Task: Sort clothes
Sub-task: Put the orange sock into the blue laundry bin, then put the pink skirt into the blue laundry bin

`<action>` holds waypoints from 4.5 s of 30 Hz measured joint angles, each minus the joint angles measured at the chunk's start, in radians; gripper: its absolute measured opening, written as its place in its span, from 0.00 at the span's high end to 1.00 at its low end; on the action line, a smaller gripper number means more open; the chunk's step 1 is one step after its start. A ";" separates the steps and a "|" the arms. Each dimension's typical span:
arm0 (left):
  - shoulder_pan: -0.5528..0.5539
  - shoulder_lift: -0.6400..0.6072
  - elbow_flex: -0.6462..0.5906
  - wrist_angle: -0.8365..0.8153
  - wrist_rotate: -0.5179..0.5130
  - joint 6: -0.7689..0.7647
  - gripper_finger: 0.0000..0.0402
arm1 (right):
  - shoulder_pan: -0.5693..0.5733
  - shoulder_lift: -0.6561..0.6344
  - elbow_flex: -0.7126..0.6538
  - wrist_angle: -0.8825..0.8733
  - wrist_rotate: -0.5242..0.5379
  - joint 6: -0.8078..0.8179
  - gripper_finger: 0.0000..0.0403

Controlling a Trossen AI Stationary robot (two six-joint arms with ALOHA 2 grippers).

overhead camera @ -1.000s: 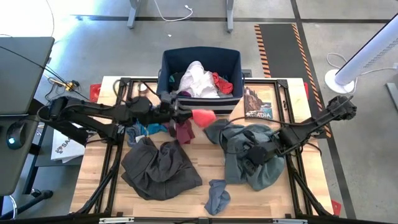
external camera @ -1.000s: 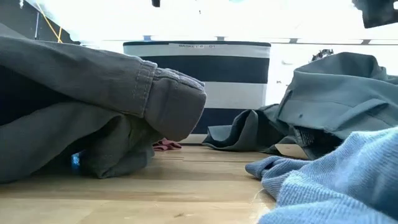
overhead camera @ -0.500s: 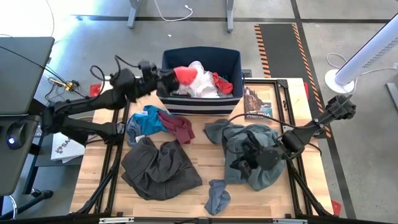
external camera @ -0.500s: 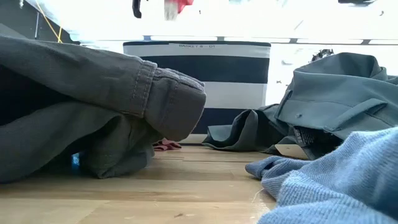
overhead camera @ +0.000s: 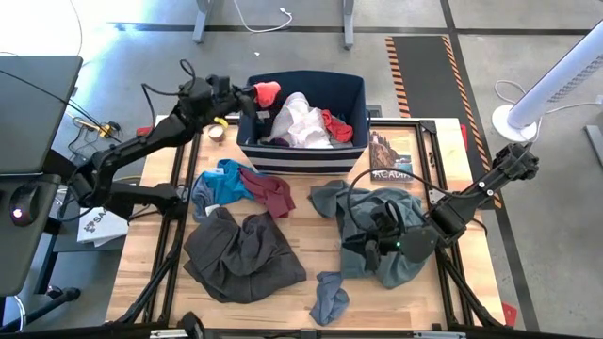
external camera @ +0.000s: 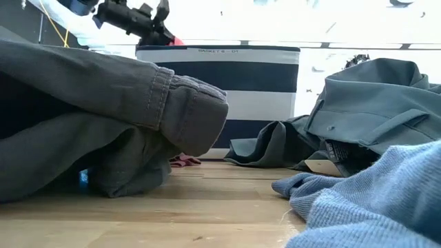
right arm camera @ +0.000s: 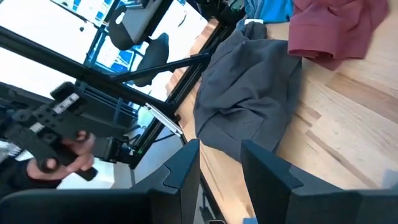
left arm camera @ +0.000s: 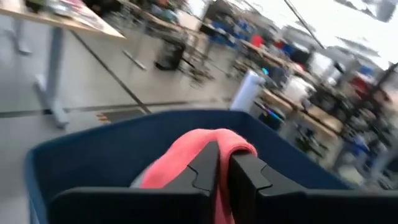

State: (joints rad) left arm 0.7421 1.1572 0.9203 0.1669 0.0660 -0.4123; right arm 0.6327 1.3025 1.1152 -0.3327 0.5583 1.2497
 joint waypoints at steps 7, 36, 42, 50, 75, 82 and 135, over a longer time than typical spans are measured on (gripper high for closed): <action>0.019 0.009 0.000 -0.058 0.105 0.137 0.69 | -0.008 0.000 0.000 0.001 0.000 0.007 0.72; -0.059 0.279 0.690 -1.172 -0.063 0.881 0.41 | -0.119 -0.001 0.000 0.009 -0.191 -0.070 0.72; -0.066 0.382 0.831 -1.211 -0.083 0.875 0.41 | -0.115 -0.001 0.000 0.019 -0.191 -0.072 0.72; -0.039 0.368 0.912 -1.204 -0.074 0.742 0.41 | -0.082 -0.001 0.000 0.024 -0.109 -0.060 0.72; -0.184 0.017 0.909 -1.471 0.079 0.391 0.41 | -0.276 -0.001 0.000 -0.137 -0.063 -0.231 0.72; -0.354 -0.027 0.866 -1.550 -0.047 0.267 0.41 | -0.322 -0.001 0.000 -0.136 -0.077 -0.272 0.72; -0.710 -0.135 -0.317 -1.258 -0.184 -0.145 0.51 | -0.352 0.000 0.000 -0.158 -0.203 -0.282 0.72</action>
State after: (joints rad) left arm 0.0319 1.0223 0.6029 -1.0907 -0.1182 -0.5571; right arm 0.2810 1.3025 1.1152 -0.4904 0.3553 0.9676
